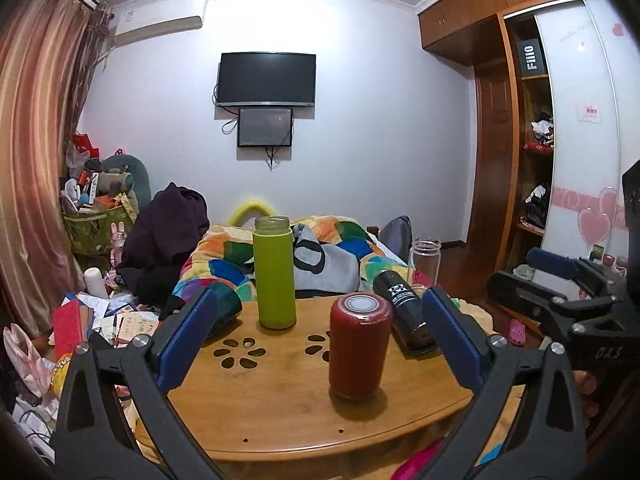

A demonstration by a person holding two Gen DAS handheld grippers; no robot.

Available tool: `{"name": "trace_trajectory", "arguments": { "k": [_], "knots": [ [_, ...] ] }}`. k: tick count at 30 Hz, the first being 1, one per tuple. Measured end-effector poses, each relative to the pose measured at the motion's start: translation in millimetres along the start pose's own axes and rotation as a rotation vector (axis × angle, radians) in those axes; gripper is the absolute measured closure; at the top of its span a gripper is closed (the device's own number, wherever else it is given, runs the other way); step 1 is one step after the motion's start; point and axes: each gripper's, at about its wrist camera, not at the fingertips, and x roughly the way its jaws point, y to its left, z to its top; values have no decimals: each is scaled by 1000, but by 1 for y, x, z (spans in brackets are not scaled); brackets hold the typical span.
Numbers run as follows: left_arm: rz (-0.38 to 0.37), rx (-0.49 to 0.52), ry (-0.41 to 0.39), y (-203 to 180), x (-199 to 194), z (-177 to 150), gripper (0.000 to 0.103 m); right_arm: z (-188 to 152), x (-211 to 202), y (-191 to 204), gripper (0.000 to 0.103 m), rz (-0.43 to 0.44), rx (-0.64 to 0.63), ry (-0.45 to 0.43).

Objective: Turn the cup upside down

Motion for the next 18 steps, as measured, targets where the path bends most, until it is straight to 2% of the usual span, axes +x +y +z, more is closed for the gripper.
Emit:
{"name": "trace_trajectory", "arguments": {
  "k": [18],
  "knots": [
    [30,-8,-3,-4,-6,-9,0,-4,-5,-4,0,-30,13,-1]
  ]
}}
